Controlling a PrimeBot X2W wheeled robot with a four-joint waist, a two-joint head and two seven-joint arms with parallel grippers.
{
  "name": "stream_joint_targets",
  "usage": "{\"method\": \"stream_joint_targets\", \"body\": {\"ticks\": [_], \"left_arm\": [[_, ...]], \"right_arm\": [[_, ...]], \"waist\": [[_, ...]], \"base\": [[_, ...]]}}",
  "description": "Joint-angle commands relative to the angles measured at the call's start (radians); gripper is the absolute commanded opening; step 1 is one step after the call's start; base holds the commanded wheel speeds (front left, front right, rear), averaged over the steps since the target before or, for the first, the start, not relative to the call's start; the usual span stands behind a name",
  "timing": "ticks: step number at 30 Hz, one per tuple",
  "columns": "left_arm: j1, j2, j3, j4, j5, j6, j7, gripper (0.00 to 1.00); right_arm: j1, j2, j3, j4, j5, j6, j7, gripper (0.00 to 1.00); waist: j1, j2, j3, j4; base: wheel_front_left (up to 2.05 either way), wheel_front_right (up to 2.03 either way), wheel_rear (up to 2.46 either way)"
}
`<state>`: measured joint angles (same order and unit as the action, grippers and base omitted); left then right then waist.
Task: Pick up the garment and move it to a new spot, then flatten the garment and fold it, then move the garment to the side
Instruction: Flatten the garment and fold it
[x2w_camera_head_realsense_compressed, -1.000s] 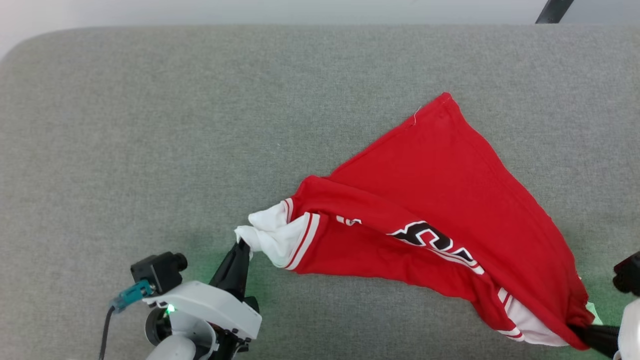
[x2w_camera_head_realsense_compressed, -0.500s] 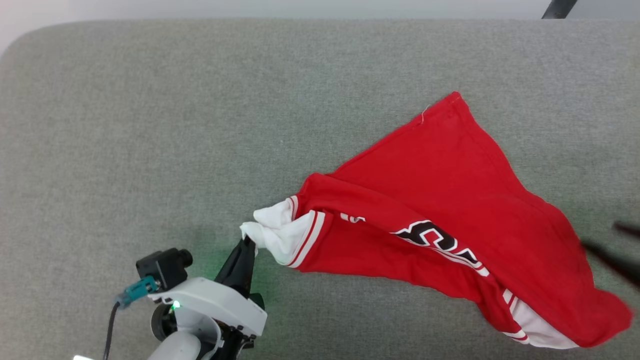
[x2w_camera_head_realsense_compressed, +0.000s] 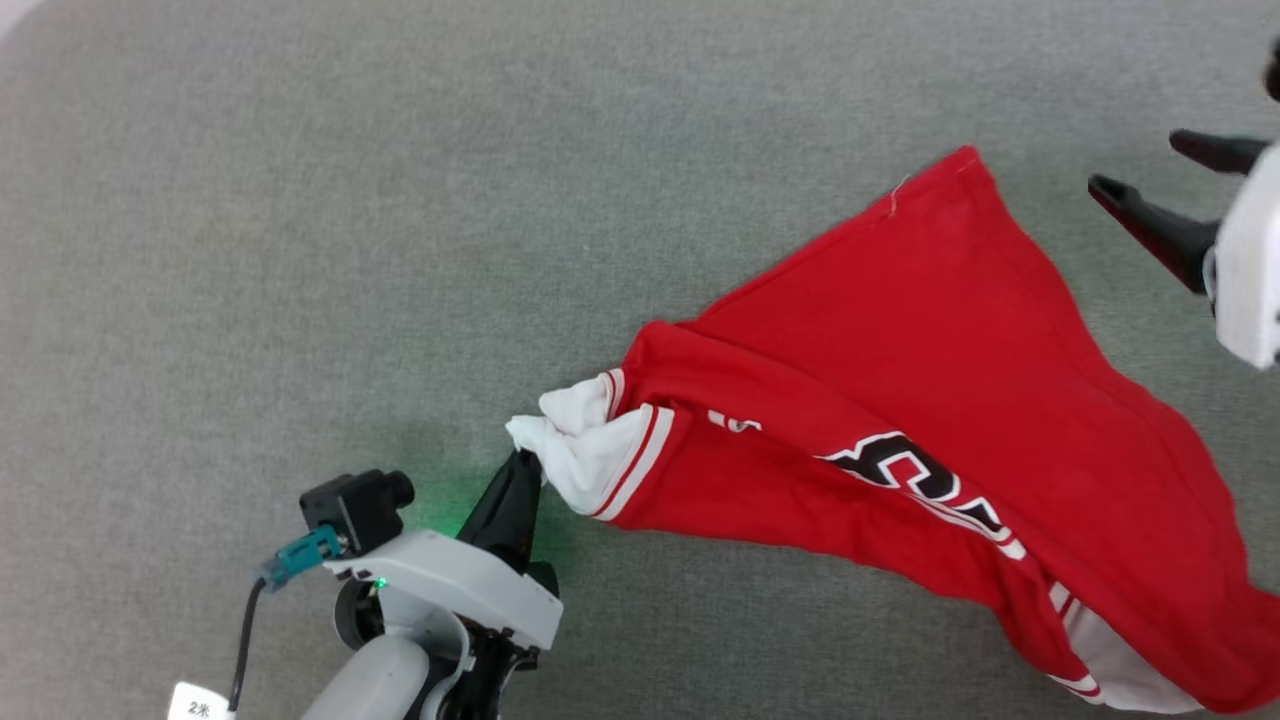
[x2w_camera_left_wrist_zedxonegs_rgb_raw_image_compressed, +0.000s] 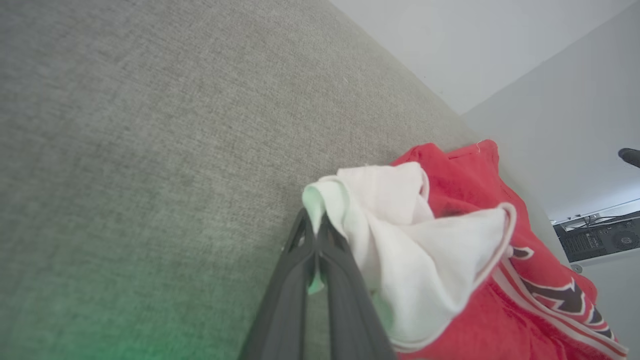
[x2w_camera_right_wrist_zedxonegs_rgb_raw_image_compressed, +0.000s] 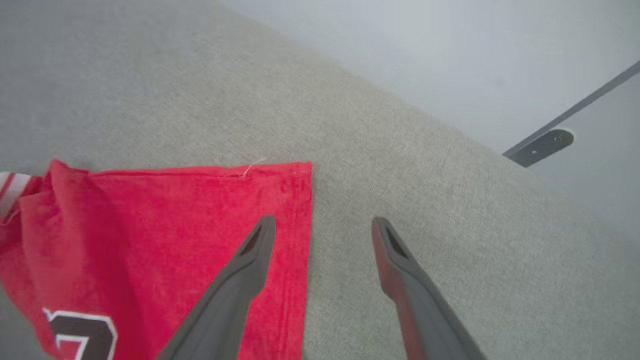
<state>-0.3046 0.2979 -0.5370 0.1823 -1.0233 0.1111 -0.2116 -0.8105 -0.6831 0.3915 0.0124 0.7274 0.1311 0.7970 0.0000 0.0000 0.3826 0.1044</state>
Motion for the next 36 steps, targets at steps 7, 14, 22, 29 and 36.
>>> {"method": "stream_joint_targets", "body": {"ticks": [7, 14, 22, 29, 36], "left_arm": [[-0.036, -0.031, -0.015, 0.032, 0.009, -0.026, -0.005, 0.00], [-0.053, -0.057, -0.023, 0.075, 0.010, -0.048, -0.013, 0.00], [-0.063, -0.075, -0.023, 0.111, 0.009, -0.064, -0.020, 0.00], [-0.074, -0.077, -0.016, 0.128, 0.010, -0.069, -0.024, 0.00], [-0.090, -0.072, -0.005, 0.126, 0.019, -0.074, -0.031, 0.00]], "right_arm": [[-0.158, 0.034, 0.157, 0.218, -0.015, -0.001, -0.044, 1.00], [-0.216, 0.038, 0.310, 0.340, 0.030, -0.001, -0.084, 1.00], [-0.252, 0.040, 0.462, 0.446, 0.057, -0.001, -0.114, 1.00], [-0.279, 0.026, 0.545, 0.484, 0.117, -0.001, -0.138, 0.00], [-0.309, 0.044, 0.532, 0.522, 0.175, -0.001, -0.249, 0.00]], "waist": [[0.0000, 0.0000, 0.075, 0.058], [0.0000, 0.0000, 0.101, 0.090], [0.0000, 0.0000, 0.119, 0.102], [0.0000, 0.0000, 0.120, 0.098], [0.0000, 0.0000, 0.098, 0.086]], "base": [[0.00, 0.00, 0.00], [0.00, 0.00, 0.00], [0.00, 0.00, 0.00], [0.00, 0.00, 0.00], [0.00, 0.00, 0.00]]}}
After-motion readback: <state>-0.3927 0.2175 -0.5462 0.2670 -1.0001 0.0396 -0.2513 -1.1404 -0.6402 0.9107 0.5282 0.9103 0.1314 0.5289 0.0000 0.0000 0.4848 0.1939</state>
